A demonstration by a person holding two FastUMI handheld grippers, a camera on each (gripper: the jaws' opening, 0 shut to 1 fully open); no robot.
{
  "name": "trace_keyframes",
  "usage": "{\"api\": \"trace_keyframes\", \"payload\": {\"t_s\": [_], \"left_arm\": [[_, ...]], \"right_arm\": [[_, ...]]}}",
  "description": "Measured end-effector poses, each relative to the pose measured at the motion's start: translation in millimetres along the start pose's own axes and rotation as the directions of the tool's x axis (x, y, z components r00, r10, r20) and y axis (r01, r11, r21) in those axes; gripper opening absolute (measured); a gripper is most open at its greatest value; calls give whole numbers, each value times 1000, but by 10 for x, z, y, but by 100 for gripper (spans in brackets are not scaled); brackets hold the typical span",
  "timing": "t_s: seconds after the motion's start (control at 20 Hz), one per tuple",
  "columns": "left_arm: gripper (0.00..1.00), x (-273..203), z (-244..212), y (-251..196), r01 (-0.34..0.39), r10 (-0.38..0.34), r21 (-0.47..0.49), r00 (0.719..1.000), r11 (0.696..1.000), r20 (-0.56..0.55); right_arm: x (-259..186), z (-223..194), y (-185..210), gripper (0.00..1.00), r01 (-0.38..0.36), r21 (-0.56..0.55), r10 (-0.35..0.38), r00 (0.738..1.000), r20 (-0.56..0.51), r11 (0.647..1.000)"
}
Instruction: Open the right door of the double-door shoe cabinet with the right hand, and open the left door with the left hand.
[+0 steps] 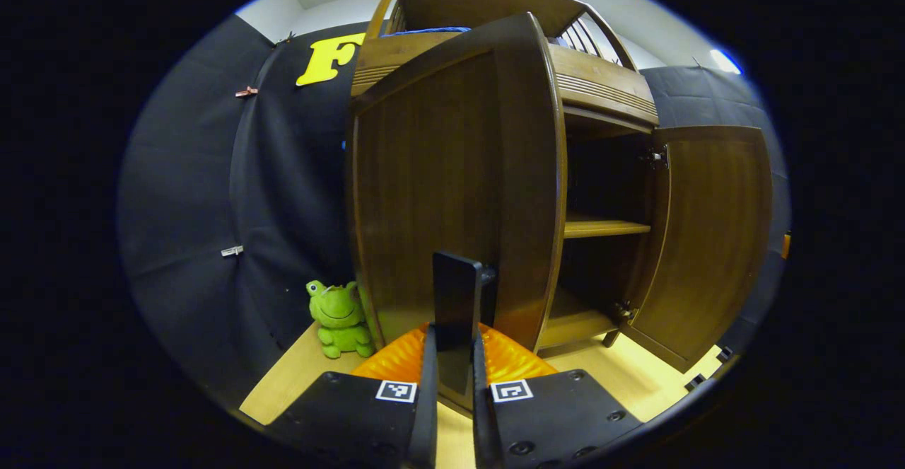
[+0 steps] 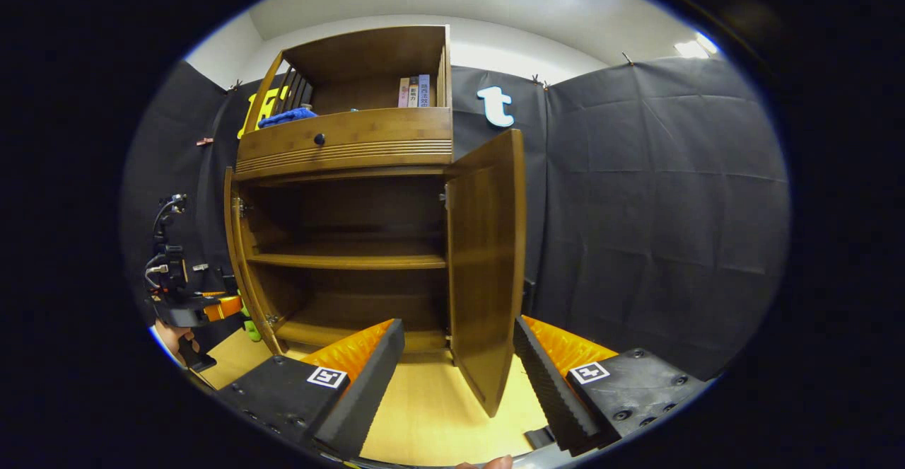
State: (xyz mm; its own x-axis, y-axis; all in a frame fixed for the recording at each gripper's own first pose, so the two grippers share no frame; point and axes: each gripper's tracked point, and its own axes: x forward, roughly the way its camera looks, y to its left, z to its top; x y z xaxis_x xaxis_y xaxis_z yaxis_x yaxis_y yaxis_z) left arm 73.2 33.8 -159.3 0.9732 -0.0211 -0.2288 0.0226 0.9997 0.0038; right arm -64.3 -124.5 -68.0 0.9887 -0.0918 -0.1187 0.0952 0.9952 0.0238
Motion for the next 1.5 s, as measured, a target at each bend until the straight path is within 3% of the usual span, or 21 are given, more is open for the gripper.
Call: {"api": "trace_keyframes", "payload": {"t_s": [0.1, 0.3, 0.65, 0.75, 0.85, 0.9, 1.2, 1.3, 1.35, 1.4, 1.5], "left_arm": [[23, -91, -21, 131, -3, 3, 3, 1000, 1000, 5], [20, -198, -76, 363, -14, 15, -14, 1000, 1000, 11], [13, -369, -117, 796, -64, 64, -26, 998, 998, 19], [11, -409, -106, 910, -69, 70, -36, 997, 997, 25], [11, -454, -42, 982, -64, 66, -42, 997, 997, 49], [10, -484, 3, 1008, -58, 61, -41, 996, 997, 63], [8, -517, 21, 1249, -71, 75, -60, 994, 996, 74], [7, -532, 30, 1357, -84, 89, -65, 993, 994, 78], [2, -534, 21, 1380, -81, 86, -72, 993, 994, 78], [12, -548, 31, 1381, -73, 80, -77, 994, 994, 79], [7, -581, 51, 1372, -72, 77, -61, 993, 996, 88]], "right_arm": [[-16, 8, 161, 93, -22, -5, 22, 1000, 1, 1000], [-78, -12, 368, 93, -50, -16, 50, 999, 2, 999], [-102, -28, 644, 94, -77, -8, 77, 997, -4, 997], [-112, -14, 712, 99, -87, -10, 87, 996, -1, 996], [-129, -1, 764, 100, -93, -18, 93, 996, 1, 996], [-143, -11, 783, 94, -95, -20, 95, 995, 1, 995], [-203, 27, 829, 94, -98, -19, 98, 995, 10, 995], [-199, 32, 831, 100, -97, -22, 97, 995, 12, 995], [-208, 36, 825, 100, -95, -21, 95, 995, 12, 995], [-208, 43, 823, 99, -93, -18, 93, 996, 12, 996], [-192, 42, 819, 100, -92, -11, 92, 996, 11, 996]]}}
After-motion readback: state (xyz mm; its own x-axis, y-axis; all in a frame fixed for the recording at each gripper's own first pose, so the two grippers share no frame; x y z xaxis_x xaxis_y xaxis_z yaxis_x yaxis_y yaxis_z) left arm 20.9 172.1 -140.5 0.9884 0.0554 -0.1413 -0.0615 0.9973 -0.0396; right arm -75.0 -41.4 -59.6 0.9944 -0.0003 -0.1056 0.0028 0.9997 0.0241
